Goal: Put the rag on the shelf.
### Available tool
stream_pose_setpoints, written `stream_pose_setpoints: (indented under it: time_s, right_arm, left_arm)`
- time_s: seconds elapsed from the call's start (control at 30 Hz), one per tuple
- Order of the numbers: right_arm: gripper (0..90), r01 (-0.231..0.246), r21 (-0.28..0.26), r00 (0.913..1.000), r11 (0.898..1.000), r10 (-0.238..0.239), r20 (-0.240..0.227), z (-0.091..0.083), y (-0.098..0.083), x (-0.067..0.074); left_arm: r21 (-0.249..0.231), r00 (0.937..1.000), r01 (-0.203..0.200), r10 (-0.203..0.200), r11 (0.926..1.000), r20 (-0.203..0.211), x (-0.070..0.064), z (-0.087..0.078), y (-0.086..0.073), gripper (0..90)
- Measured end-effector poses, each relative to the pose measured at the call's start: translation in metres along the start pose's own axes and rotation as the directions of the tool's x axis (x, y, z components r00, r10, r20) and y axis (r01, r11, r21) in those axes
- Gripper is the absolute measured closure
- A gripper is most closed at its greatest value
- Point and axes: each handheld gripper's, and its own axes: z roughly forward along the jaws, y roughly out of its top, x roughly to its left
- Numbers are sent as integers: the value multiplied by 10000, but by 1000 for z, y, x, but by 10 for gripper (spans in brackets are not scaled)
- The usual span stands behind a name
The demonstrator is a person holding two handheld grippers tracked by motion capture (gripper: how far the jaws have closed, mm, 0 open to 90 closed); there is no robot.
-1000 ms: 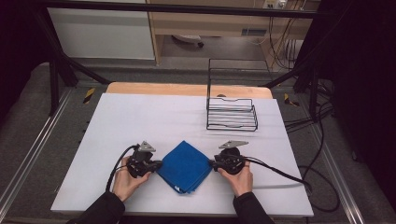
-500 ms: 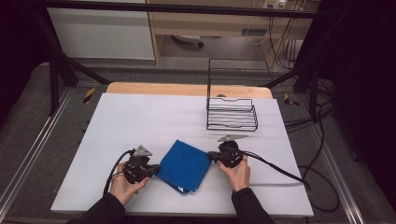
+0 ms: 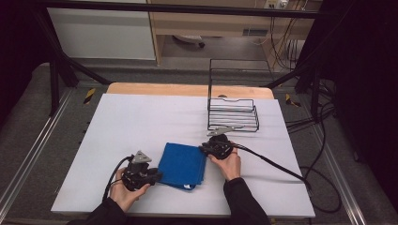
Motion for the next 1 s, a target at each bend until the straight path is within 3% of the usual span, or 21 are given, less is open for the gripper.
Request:
stream_pose_setpoints:
  time_s: [0.13,0.17,0.23,0.3,0.4,0.57,0.73,0.8,0.9,1.0]
  right_arm:
    - [563,-72,-537,9999,9985,78,120,-18,1,-2]
    - [563,-72,-537,9999,9985,78,120,-18,1,-2]
    - [419,-240,-824,9997,9963,244,34,-32,-4,-5]
    - [387,-250,-860,9997,9960,255,47,-37,-6,-7]
    - [282,-336,-969,9994,9947,343,47,-47,-13,-10]
    - [128,-488,-1085,9987,9929,468,-209,-63,-27,-11]
    - [113,-669,-1123,9975,9914,637,-315,-66,-37,-10]
    - [107,-572,-910,9982,9942,555,-215,-64,-40,-9]
    - [107,-569,-814,9982,9951,551,-240,-63,-41,-8]
    - [112,-678,-972,9975,9930,655,-268,-64,-40,-8]
  left_arm:
    - [-343,9980,-618,613,9975,-161,9,-8,11,479]
    - [-343,9980,-618,613,9975,-161,9,-8,11,438]
    - [-362,9975,-678,670,9970,-207,14,-9,18,360]
    - [-401,9973,-696,687,9968,-249,20,-8,28,333]
    - [-206,9976,-626,620,9978,-299,27,-4,45,196]
    - [-314,9983,-407,393,9987,-439,37,10,67,211]
    - [-313,9963,-280,253,9991,-825,44,35,84,265]
    - [-182,9951,-192,174,9996,-969,48,46,87,341]
    - [-14,9974,81,-82,10000,-712,52,56,86,389]
    - [384,9973,-27,56,9993,-739,53,65,82,469]
